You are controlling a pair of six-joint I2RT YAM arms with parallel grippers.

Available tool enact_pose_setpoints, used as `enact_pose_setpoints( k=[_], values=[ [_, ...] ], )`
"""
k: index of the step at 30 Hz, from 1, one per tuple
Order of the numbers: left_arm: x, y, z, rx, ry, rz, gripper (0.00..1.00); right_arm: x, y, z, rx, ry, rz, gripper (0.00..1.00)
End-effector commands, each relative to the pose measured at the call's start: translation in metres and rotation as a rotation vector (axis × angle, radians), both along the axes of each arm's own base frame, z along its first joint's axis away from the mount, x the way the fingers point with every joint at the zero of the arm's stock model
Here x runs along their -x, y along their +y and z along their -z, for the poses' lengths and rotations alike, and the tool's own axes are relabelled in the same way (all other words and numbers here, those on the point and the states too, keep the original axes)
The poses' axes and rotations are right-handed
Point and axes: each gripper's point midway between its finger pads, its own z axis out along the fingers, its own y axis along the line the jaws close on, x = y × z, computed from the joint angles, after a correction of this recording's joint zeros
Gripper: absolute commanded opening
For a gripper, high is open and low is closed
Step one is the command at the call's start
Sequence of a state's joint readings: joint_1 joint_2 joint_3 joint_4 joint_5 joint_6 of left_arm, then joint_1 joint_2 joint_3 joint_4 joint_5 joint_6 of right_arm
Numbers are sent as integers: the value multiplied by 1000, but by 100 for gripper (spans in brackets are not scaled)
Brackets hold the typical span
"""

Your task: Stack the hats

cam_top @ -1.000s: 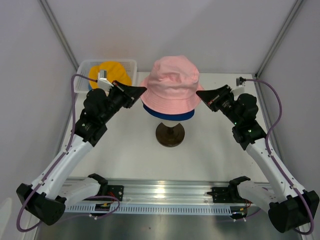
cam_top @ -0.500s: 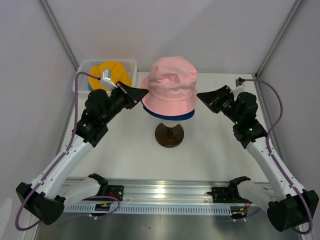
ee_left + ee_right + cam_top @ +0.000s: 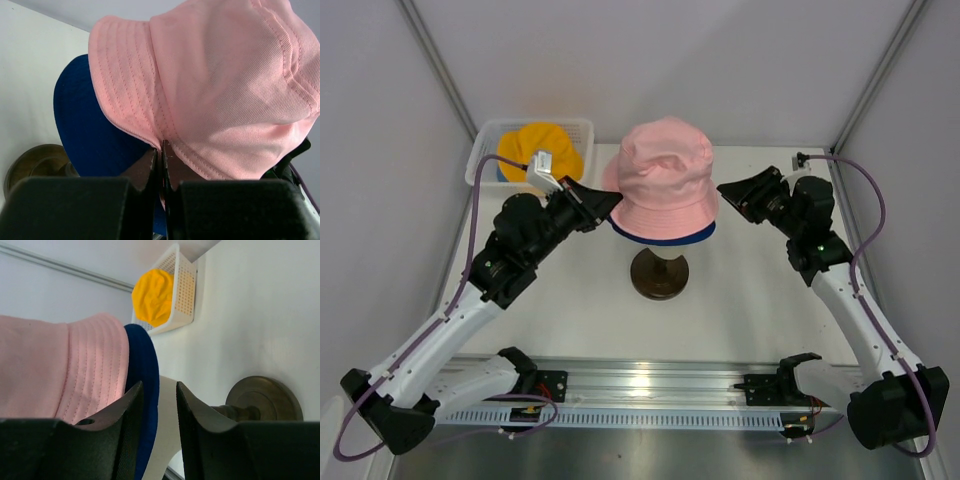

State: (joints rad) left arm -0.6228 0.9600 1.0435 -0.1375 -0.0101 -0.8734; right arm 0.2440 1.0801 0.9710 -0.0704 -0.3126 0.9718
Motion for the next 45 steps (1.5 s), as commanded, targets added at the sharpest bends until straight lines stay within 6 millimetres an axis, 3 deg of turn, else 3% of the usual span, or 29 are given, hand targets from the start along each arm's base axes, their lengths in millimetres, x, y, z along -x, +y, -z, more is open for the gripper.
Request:
enact_pose_setpoints(
  k=[1, 6, 7, 8, 11, 16, 19, 24, 28, 29, 33, 39, 42, 43, 45],
  values=[
    [12, -7, 33, -71, 80, 17, 9, -3, -8, -37, -28, -100, 3, 37],
    [17, 0, 29, -42, 69, -14, 27, -3, -10, -60, -36, -176, -22, 44],
    [17, 2, 28, -43, 64, -21, 32, -2, -10, -65, -39, -189, -32, 44],
    [18, 4, 25, -44, 54, -28, 46, -2, -10, -69, -41, -200, -35, 45],
    [12, 18, 21, -102, 20, -90, 61, -1, -6, -76, -44, -232, -58, 45],
    [-1, 45, -38, -207, -134, -172, 66, 0, 0, -76, 18, -247, -123, 46],
    [-12, 58, -55, -199, -188, -197, 65, -2, 2, -75, 50, -237, -146, 46],
    [-36, 78, -60, -152, -183, -231, 63, -8, 8, -70, 50, -226, -182, 47],
    [-42, 57, -52, -101, -135, -94, 59, -12, 16, -67, 12, -187, -229, 40],
    [-41, 44, -45, -79, -93, -20, 58, -14, 18, -64, 5, -166, -233, 38],
    [-35, 20, -31, 10, -17, 102, 49, -8, 25, -55, -33, -106, -274, 35],
    [-30, 16, -28, 73, -19, 107, 43, 6, 19, -59, -50, -112, -190, 43],
    [-29, 11, -29, 91, -14, 132, 33, 10, 16, -67, -77, -115, -173, 45],
    [-26, 8, -30, 96, -20, 143, 21, 11, 17, -69, -83, -115, -174, 45],
    [-24, 6, -28, 95, -15, 141, 8, 13, 17, -72, -92, -111, -173, 45]
  ],
)
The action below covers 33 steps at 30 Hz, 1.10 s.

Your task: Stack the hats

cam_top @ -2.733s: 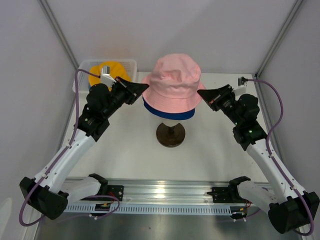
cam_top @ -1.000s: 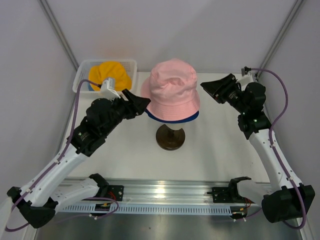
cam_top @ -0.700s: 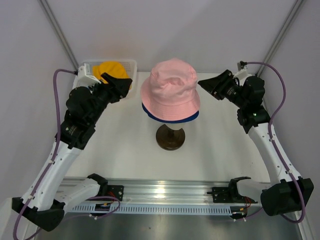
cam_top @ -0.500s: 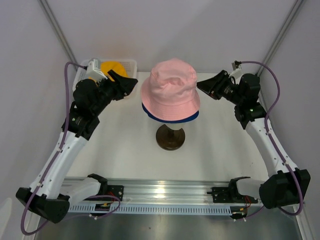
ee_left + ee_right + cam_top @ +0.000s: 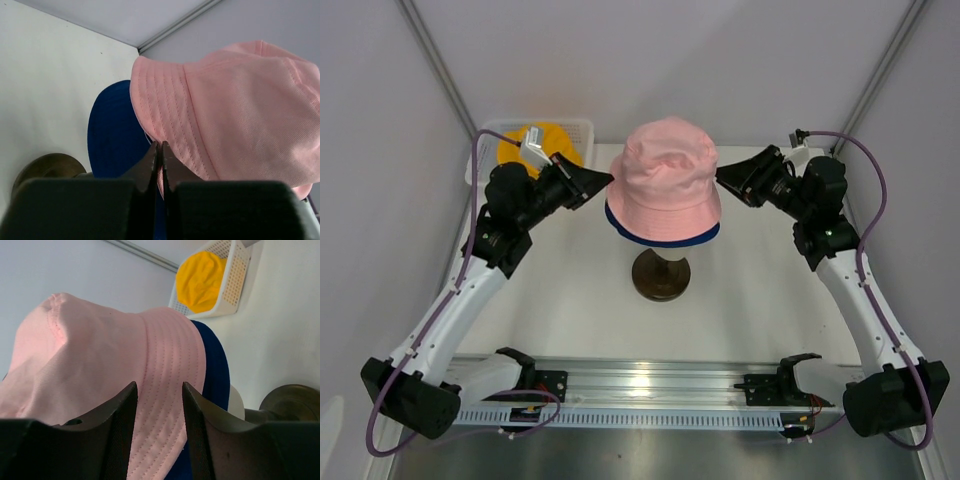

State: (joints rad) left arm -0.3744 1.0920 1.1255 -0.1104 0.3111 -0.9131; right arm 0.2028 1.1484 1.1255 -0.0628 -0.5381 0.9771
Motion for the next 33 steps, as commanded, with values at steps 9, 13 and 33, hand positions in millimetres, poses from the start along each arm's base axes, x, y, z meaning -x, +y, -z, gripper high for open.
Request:
enact_pose_setpoints(
  k=[9, 13, 33],
  values=[
    [40, -3, 1, 15, -33, -51, 1, -13, 1, -17, -8, -41, 23, 42],
    [58, -10, 17, 18, -7, -72, 1, -36, 13, -11, 16, -23, -29, 42],
    [72, 22, -8, -75, -160, -218, 63, -72, -19, -35, 250, -103, 5, 84]
  ],
)
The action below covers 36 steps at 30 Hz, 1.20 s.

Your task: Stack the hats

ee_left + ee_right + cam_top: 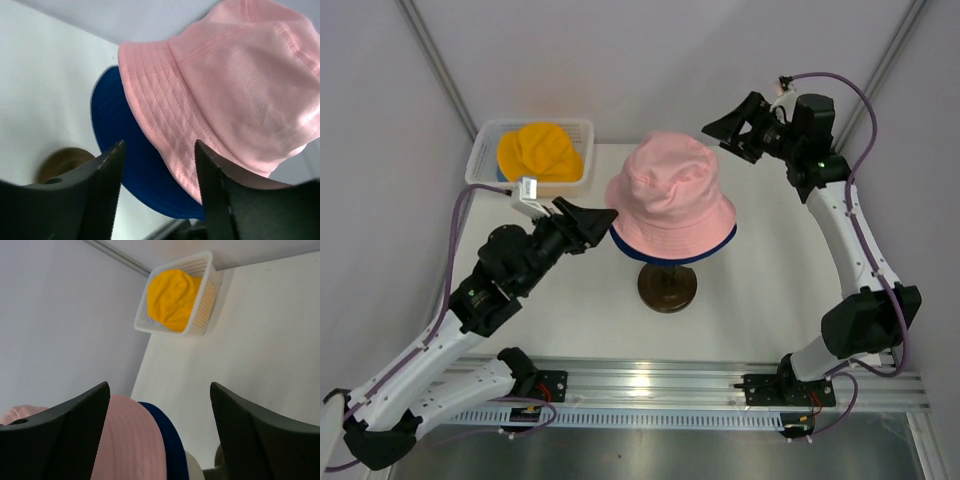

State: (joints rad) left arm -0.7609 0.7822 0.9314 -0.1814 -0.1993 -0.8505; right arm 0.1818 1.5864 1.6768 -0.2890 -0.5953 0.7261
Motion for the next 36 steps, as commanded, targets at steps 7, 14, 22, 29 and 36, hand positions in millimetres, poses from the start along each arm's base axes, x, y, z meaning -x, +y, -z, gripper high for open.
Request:
enact_pose_setpoints(
  k=[7, 14, 22, 29, 36],
  values=[
    [-40, 49, -38, 45, -70, -87, 77, 79, -57, 4, 124, -12, 135, 90],
    [-54, 31, -42, 163, -25, 70, 79, 116, -62, -6, 68, -19, 165, 91],
    [-65, 2, -40, 318, 61, 235, 77, 139, -55, -9, -78, -6, 154, 88],
    [-68, 0, -37, 385, 121, 234, 69, 151, -51, -17, -121, -1, 133, 85],
    [-71, -3, -23, 414, 206, 213, 45, 160, -50, -21, -157, 4, 128, 83]
  ],
)
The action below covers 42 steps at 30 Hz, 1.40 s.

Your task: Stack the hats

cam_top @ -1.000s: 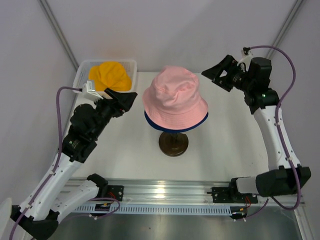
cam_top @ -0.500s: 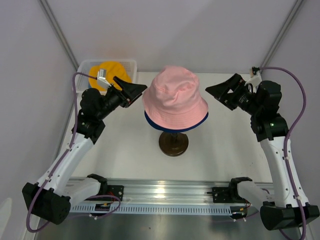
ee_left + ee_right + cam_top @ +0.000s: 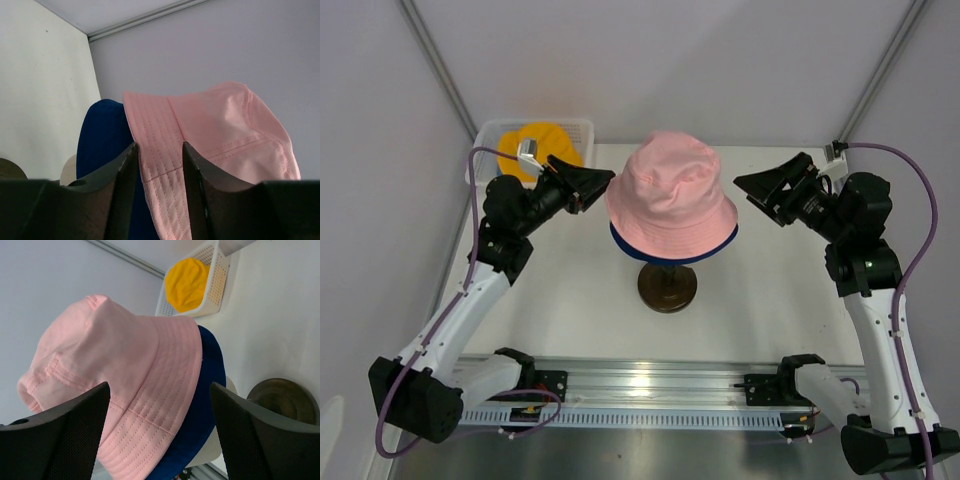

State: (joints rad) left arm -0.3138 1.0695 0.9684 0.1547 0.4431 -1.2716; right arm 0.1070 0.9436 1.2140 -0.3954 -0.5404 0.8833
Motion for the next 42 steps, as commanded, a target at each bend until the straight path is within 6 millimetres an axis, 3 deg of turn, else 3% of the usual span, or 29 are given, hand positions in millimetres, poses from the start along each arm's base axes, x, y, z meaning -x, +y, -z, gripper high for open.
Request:
enact_pose_setpoints(
  k=[1, 10, 13, 15, 16, 22, 28, 32, 42],
  values=[
    [3, -2, -2, 40, 32, 10, 43, 8, 4, -11, -37, -28, -21, 83],
    [7, -8, 3, 53, 54, 6, 45, 12, 16, 8, -23, 27, -63, 82],
    [7, -11, 3, 48, 58, 12, 28, 15, 18, 13, -11, 45, -70, 82],
    [6, -13, 5, 47, 69, 15, 5, 16, 16, 19, 14, 54, -62, 82],
    [6, -13, 6, 47, 78, 13, 1, 17, 13, 24, 27, 71, -46, 82],
    [3, -5, 37, -26, 128, -90, 1, 24, 13, 22, -10, 43, -47, 74],
    [14, -18, 58, -106, 148, -89, 1, 21, 15, 21, -26, 31, -51, 61],
    [22, -31, 78, -146, 188, -64, 1, 18, 15, 22, -29, 30, -49, 58],
    [31, -30, 113, -221, 235, -88, 1, 16, 12, 15, -34, -5, -22, 40]
  ],
)
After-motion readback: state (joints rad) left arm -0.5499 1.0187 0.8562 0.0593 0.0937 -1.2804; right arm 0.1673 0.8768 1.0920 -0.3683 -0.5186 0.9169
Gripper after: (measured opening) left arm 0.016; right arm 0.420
